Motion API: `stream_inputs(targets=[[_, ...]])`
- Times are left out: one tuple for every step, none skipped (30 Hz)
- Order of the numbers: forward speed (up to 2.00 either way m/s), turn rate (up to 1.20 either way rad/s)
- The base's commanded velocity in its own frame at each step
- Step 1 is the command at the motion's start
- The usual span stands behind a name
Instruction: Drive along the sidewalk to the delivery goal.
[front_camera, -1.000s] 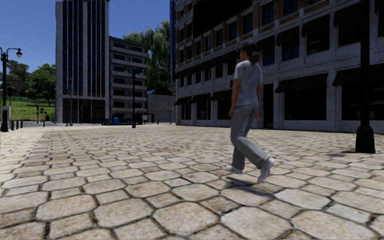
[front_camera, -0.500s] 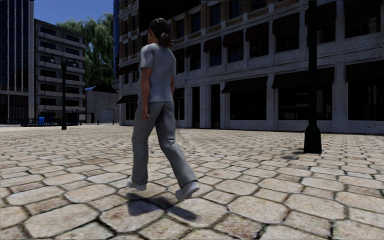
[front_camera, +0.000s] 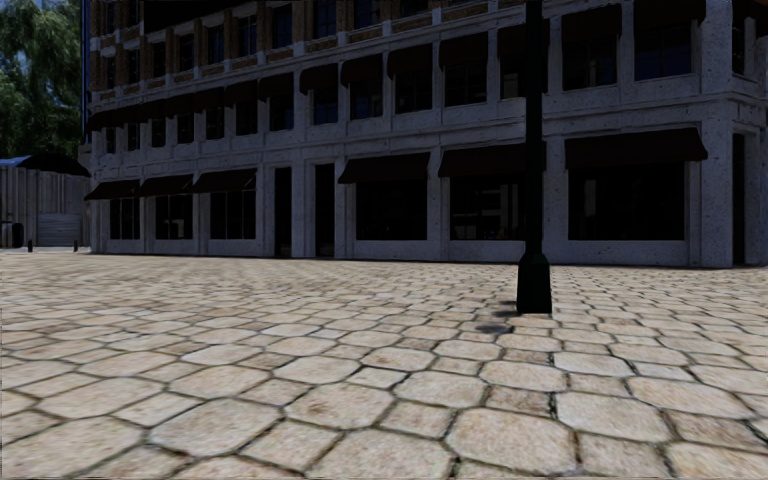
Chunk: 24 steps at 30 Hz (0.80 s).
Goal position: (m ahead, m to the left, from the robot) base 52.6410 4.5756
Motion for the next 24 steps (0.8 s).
stream_inputs(targets=[[2.0, -0.03], [2.0, 0.0], [2.0, 0.0], [2.0, 0.0], [2.0, 0.15], [2.0, 0.29], [2.0, 0.38], [2.0, 0.38], [2.0, 0.46], [2.0, 0.49], [2.0, 0.51], [2.0, 0.55], [2.0, 0.55], [2.0, 0.57], [2.0, 0.57], [2.0, 0.57], [2.0, 0.57], [2.0, 0.57], [2.0, 0.57], [2.0, 0.57], [2.0, 0.57], [2.0, 0.57], [2.0, 0.58], [2.0, 0.58]])
